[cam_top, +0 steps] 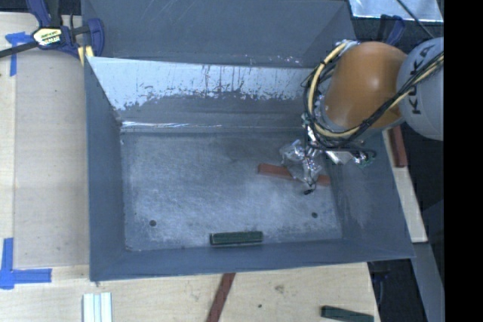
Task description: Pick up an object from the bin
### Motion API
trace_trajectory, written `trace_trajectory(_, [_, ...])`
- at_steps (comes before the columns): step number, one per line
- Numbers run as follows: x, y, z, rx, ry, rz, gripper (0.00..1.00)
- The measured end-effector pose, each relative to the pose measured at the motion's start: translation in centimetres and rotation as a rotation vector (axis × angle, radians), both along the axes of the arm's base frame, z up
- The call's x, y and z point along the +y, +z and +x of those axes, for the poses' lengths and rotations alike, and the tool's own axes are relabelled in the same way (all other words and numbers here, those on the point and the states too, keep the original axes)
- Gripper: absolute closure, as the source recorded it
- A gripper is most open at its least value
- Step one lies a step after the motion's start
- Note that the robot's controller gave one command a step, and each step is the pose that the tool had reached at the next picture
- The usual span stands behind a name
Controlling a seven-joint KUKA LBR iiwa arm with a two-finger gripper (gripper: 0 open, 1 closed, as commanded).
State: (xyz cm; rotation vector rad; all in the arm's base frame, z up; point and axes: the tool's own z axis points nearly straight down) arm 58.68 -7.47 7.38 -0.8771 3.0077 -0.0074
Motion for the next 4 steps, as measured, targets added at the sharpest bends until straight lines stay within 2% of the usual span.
trace_trajectory(1, [0.2, -0.2, -0.1, 0.004, 0.000, 0.003, 0.00])
trace_trajectory(2, [0.2, -0.2, -0.1, 0.004, 0.000, 0.003, 0.00])
trace_trajectory(3, [0.9, 0.0, -5.2, -0.004, 0.142, 0.000, 1.00])
trace_trajectory(4, [0.8, 0.0, -5.2, -0.004, 0.141, 0.001, 1.00])
